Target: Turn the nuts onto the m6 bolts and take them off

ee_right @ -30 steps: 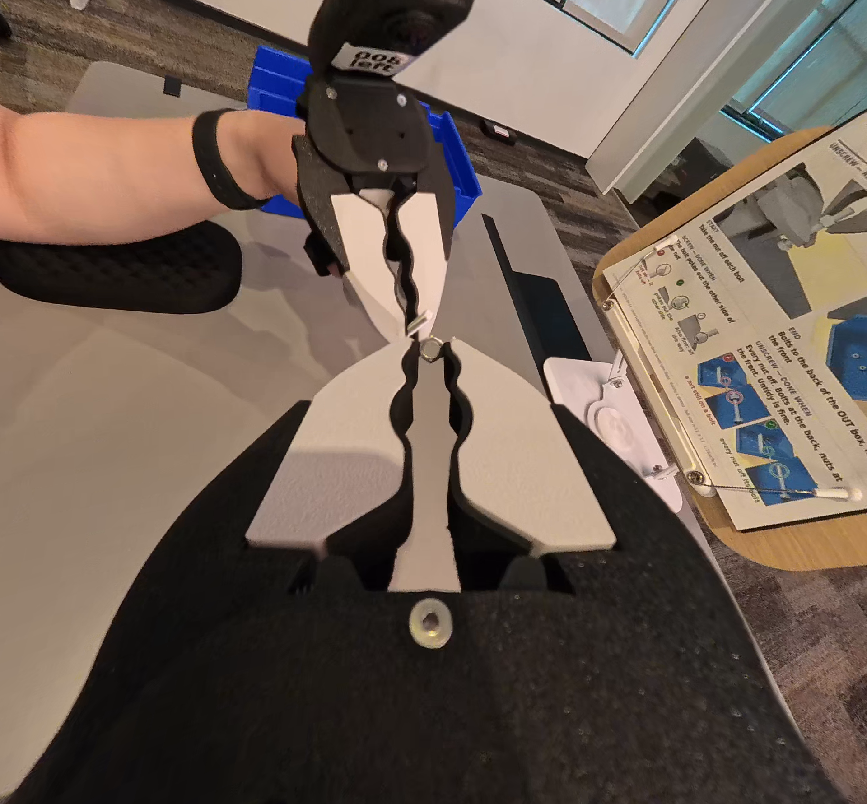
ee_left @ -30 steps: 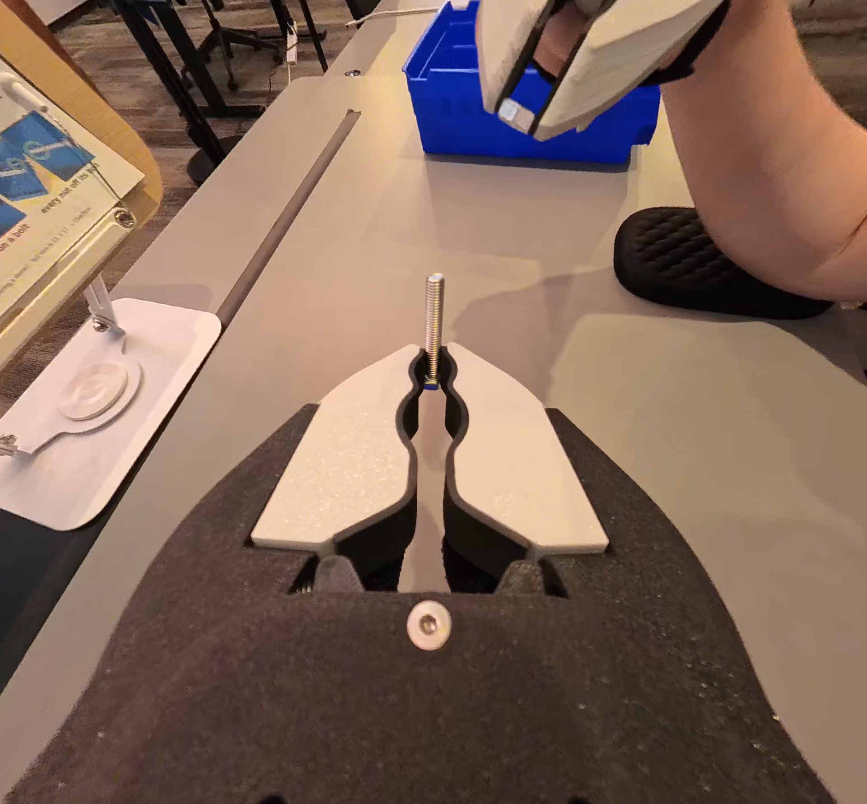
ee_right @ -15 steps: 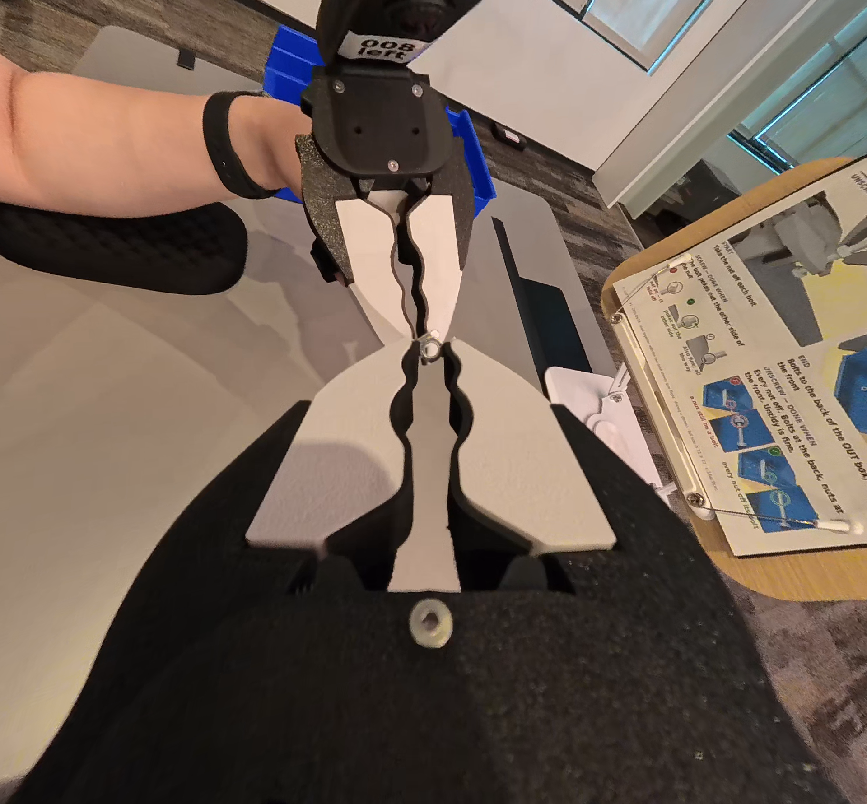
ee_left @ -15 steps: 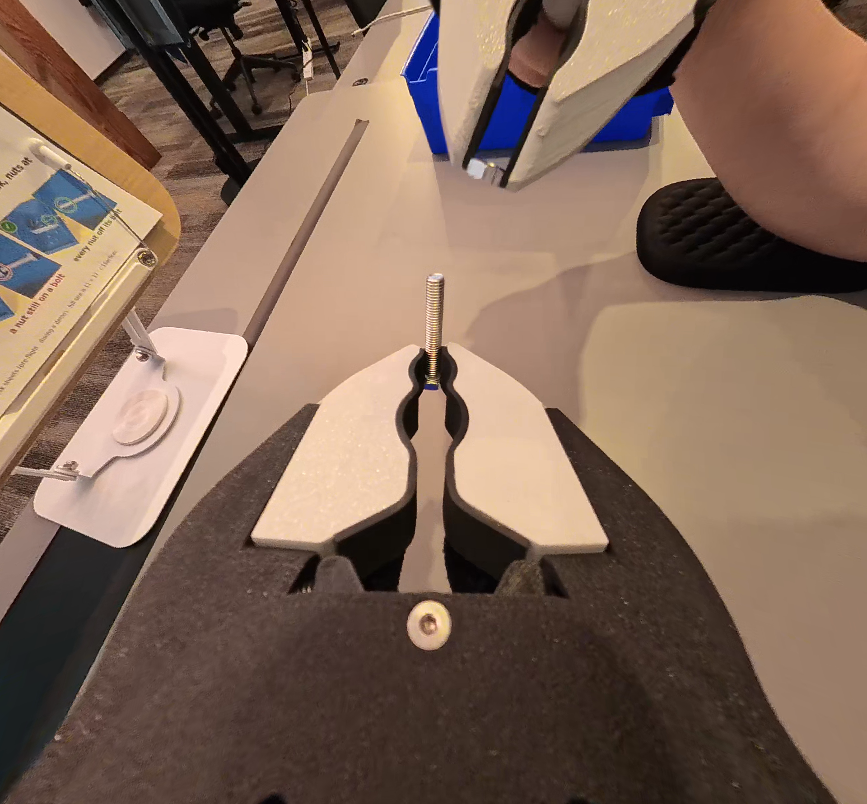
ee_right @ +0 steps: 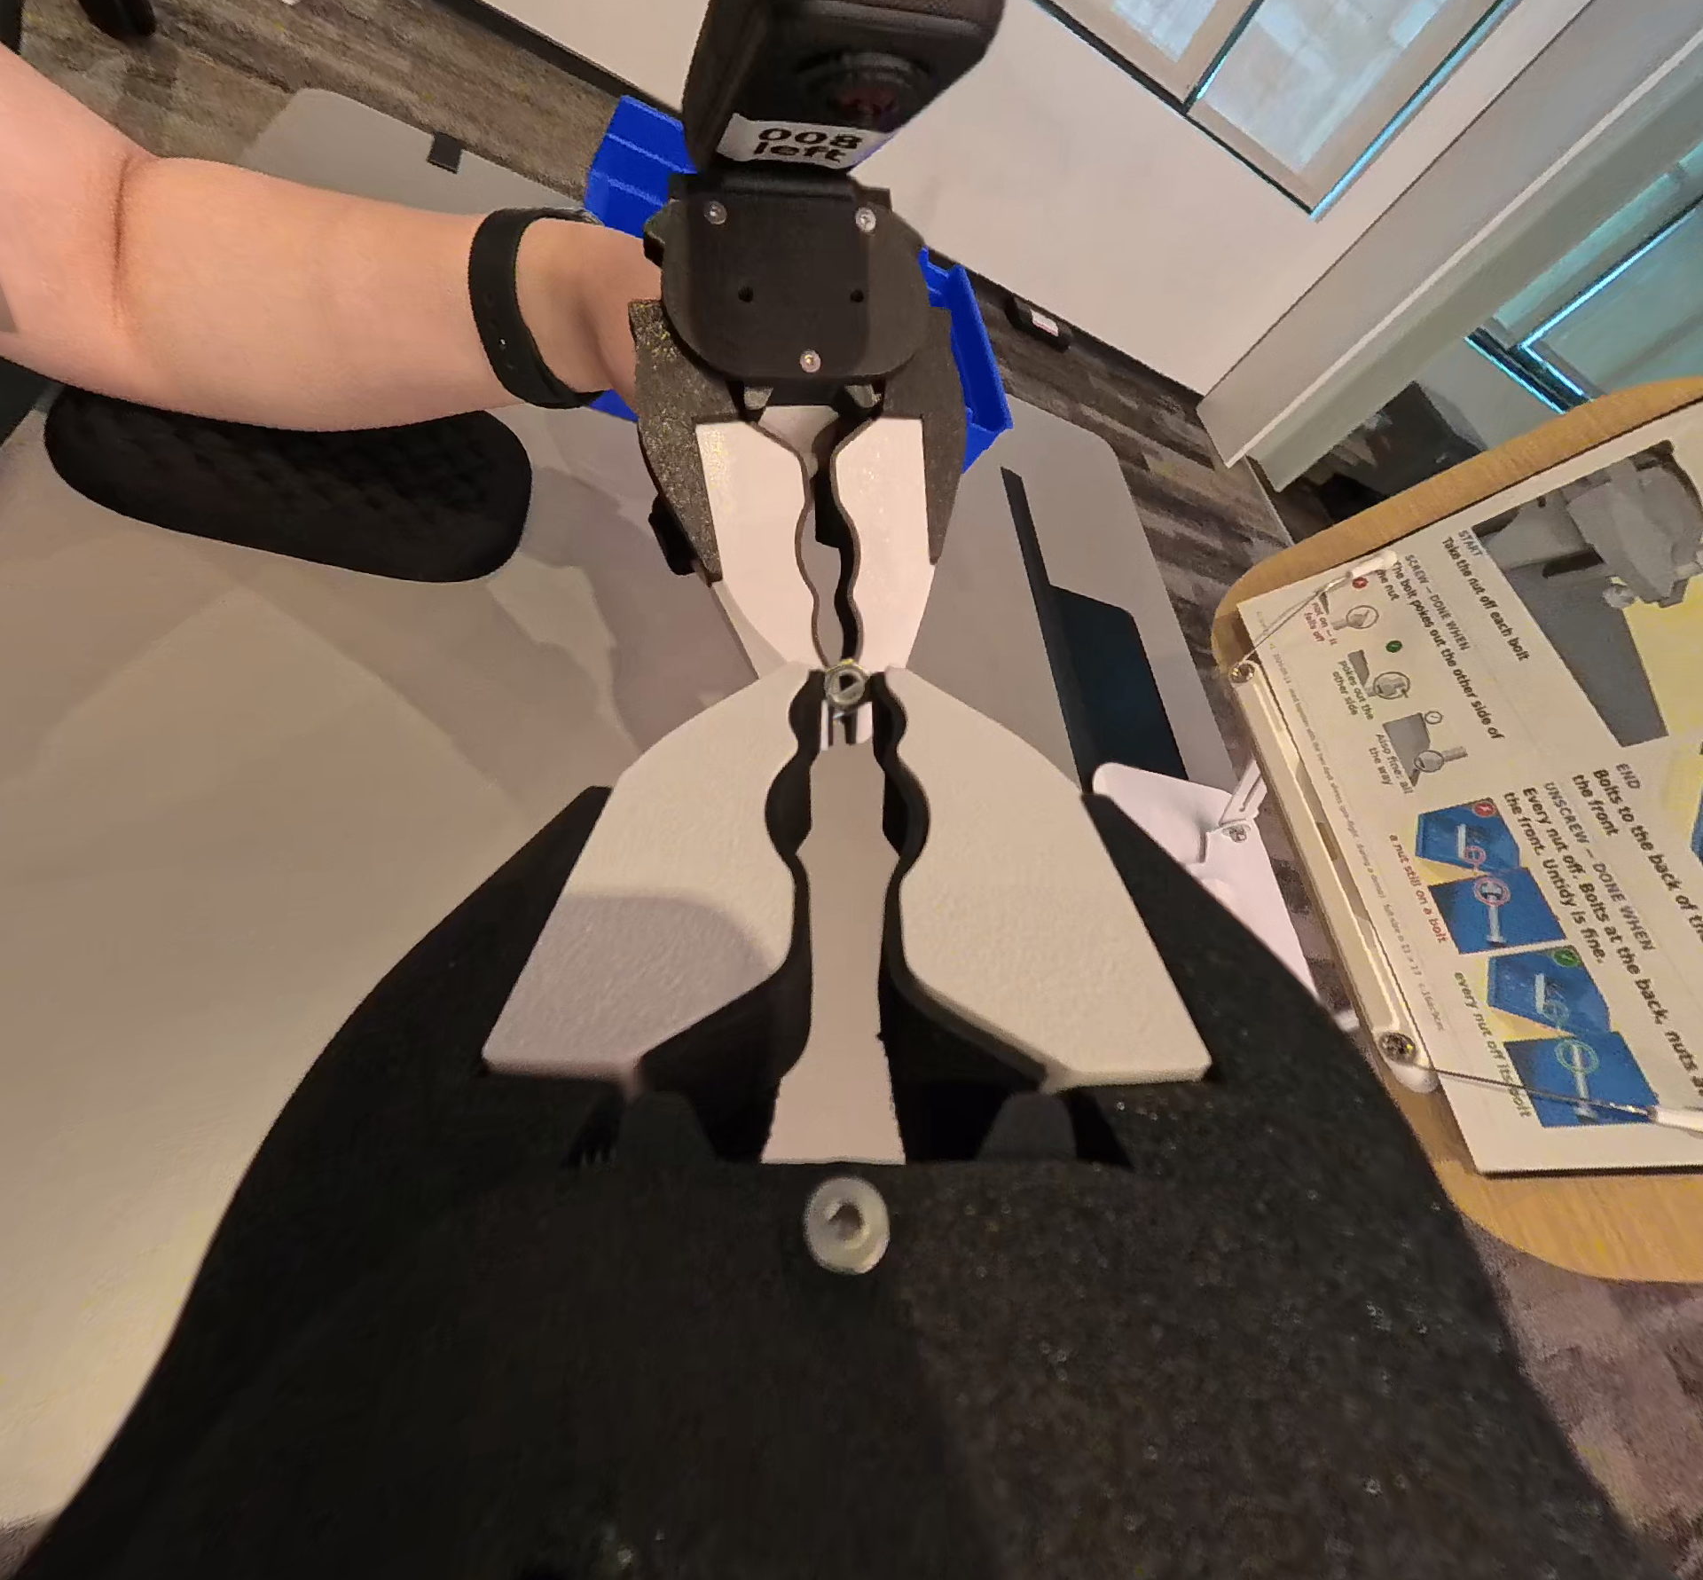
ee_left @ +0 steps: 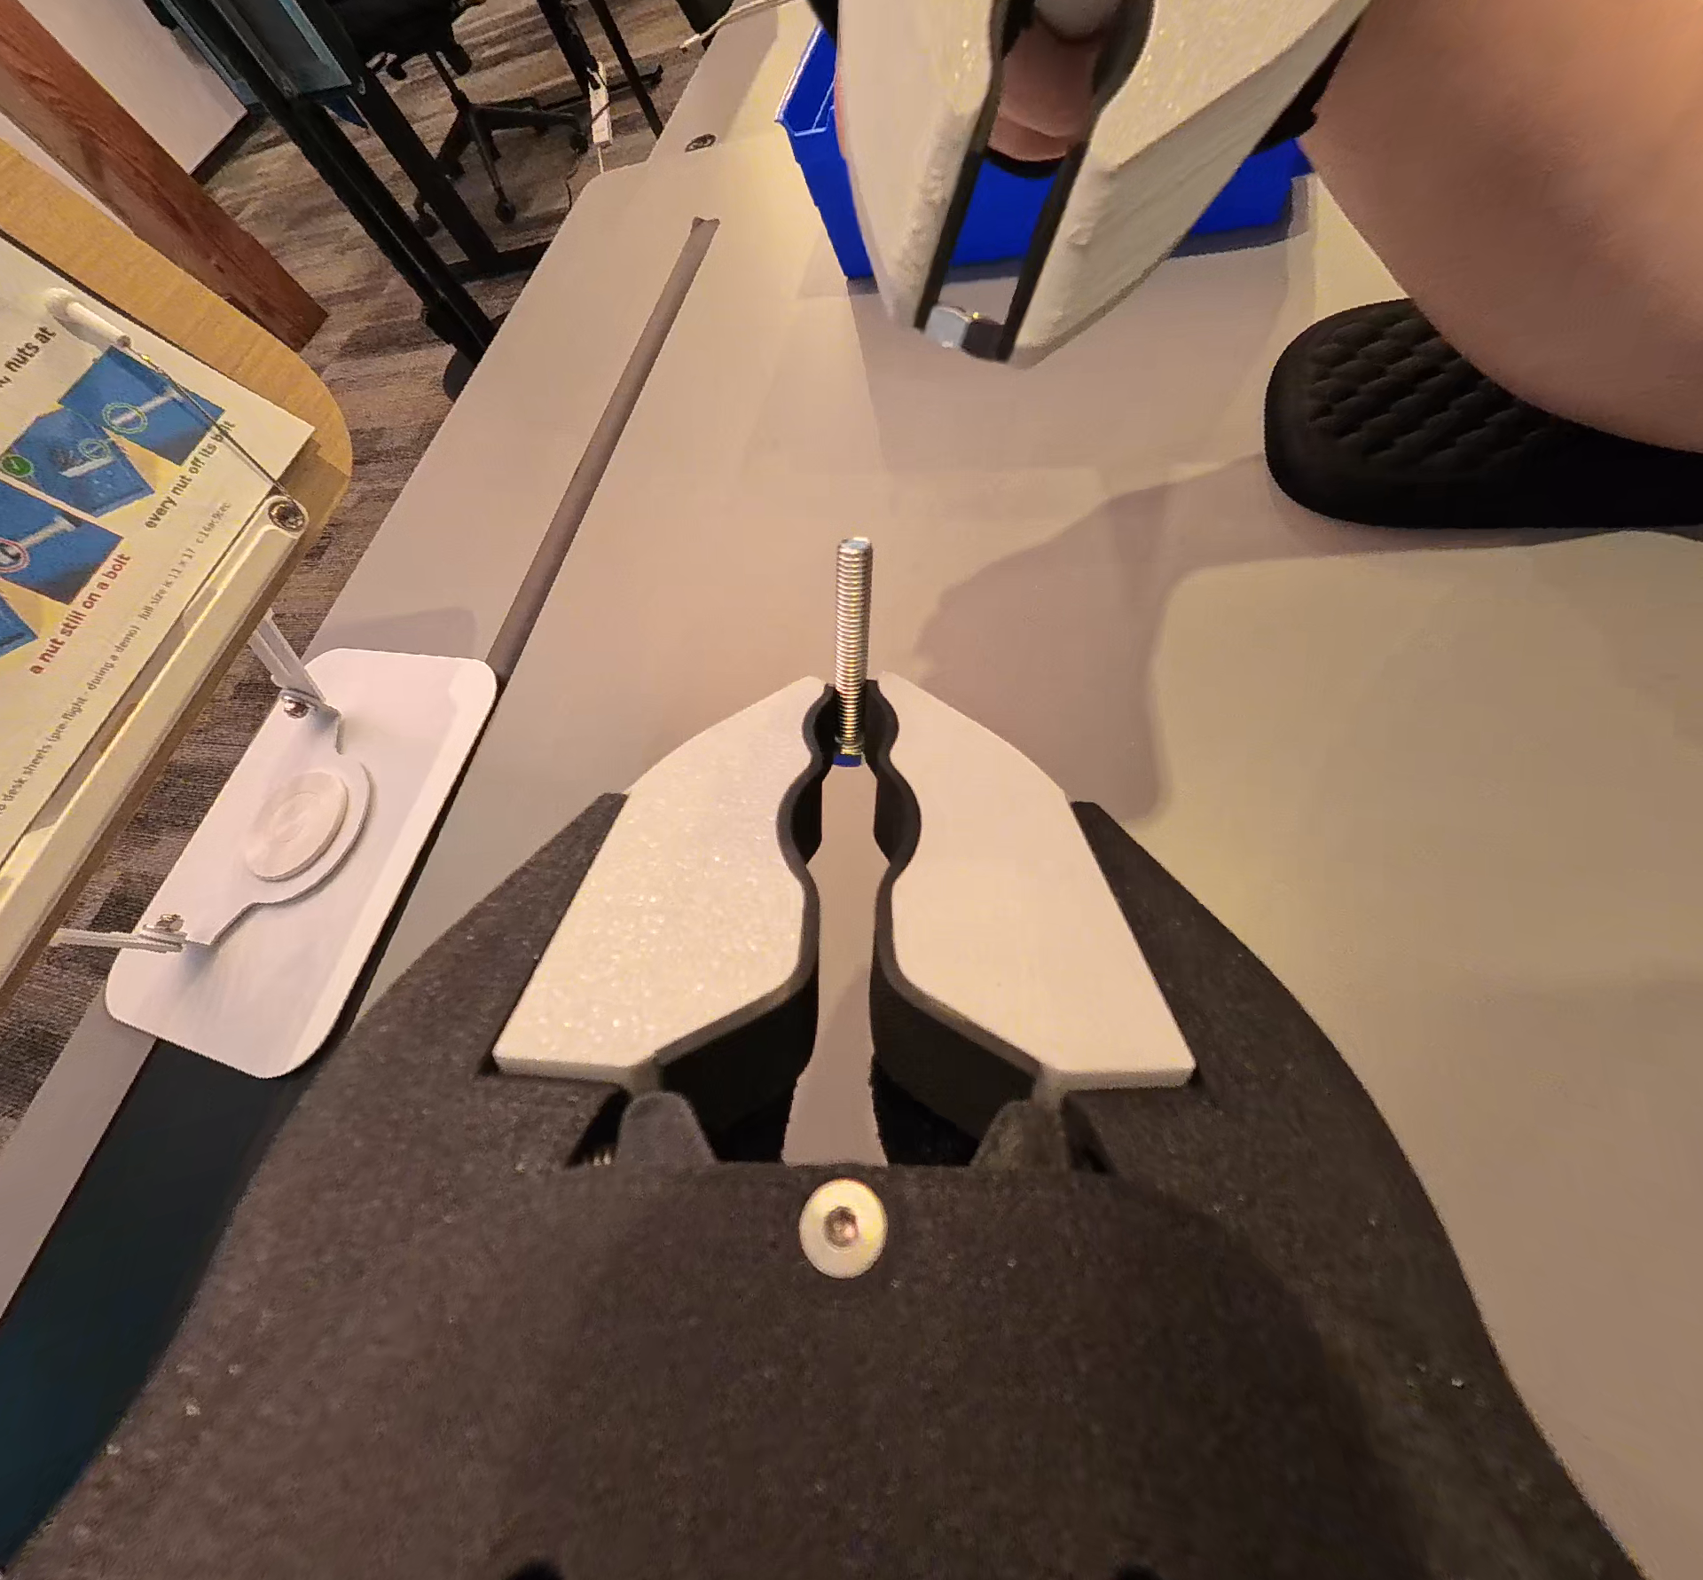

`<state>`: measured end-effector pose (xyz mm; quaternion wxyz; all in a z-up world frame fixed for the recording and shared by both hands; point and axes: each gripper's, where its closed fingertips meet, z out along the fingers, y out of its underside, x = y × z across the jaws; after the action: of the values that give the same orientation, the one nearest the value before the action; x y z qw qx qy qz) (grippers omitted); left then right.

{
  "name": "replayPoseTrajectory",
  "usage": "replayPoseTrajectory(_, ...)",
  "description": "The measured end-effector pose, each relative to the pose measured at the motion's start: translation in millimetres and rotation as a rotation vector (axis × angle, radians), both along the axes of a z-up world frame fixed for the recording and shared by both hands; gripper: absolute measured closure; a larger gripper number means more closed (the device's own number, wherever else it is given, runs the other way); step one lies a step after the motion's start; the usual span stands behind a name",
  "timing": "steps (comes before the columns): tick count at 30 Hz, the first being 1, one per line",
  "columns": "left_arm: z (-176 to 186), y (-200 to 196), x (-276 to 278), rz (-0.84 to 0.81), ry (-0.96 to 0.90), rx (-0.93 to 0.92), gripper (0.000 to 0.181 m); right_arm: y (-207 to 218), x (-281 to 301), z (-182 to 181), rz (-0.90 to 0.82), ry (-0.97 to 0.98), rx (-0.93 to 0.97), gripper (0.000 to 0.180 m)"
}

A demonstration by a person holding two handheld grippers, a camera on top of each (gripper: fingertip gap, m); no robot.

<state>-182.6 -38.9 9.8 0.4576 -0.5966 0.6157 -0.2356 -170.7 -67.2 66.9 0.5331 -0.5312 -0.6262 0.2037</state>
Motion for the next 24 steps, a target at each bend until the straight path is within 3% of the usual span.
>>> replayPoseTrajectory(24,-3.6,-14.1,5.0,-0.059,0.062,0.094,0.175,-0.9,-7.6,-24.9,0.052,-0.102,0.040,0.170)
